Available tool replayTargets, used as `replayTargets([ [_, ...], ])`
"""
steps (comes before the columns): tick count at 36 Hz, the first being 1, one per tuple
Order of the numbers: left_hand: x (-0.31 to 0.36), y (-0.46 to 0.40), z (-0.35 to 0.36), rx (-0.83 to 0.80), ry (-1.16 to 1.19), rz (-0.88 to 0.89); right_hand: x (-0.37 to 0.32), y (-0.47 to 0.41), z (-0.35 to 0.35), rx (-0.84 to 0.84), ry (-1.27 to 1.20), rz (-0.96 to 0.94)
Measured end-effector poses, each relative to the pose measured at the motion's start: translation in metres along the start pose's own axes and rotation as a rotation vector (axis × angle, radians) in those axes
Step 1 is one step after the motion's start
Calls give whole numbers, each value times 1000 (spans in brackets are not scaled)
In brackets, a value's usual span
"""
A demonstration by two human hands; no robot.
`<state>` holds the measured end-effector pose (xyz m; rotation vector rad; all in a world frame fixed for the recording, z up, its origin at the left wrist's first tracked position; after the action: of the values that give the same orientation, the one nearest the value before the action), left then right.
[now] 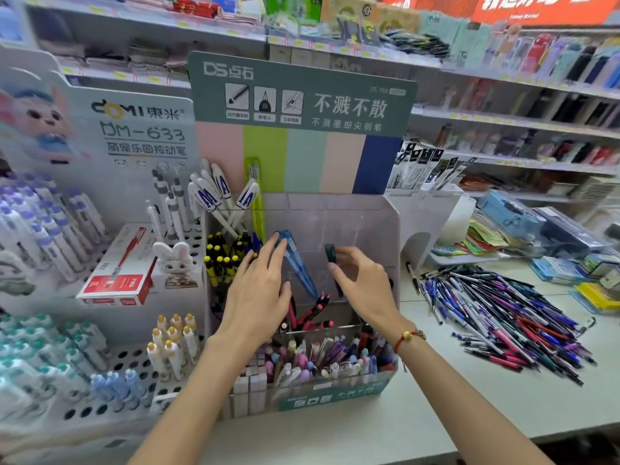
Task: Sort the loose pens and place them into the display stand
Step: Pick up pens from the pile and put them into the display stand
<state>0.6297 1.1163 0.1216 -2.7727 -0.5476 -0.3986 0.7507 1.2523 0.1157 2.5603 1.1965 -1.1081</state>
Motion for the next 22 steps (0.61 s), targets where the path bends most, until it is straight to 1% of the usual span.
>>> replayTargets([
  [4,2,3,-8,-4,30,-6,-3,12,-12,58,-27,-19],
  [6,8,8,-13,44,34,13,-3,21,-21,69,-50,-36],
  [9,23,16,-17,128,73,80,6,36,-37,28,-60,-54],
  [12,44,20,-18,147,151,121,28,48,-60,-59,-11,-6],
  [15,75,13,-12,68,204,141,60,59,-84,-140,41,88],
  [20,139,-8,20,-130,291,183,125,80,-124,-79,144,247],
  [22,166,-19,41,-208,298,204,155,88,-136,-83,163,310],
])
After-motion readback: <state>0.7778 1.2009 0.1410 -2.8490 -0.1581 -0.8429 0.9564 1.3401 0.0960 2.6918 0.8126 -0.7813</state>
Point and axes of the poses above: each hand's wrist, its own y-axis away from the middle knuckle, its own z-axis out of the palm, x = y × z, the point moved 6 cm from there along -y, towards the middle knuckle, and after that the axes turned 11 degrees about -x, right-handed, at the moved point
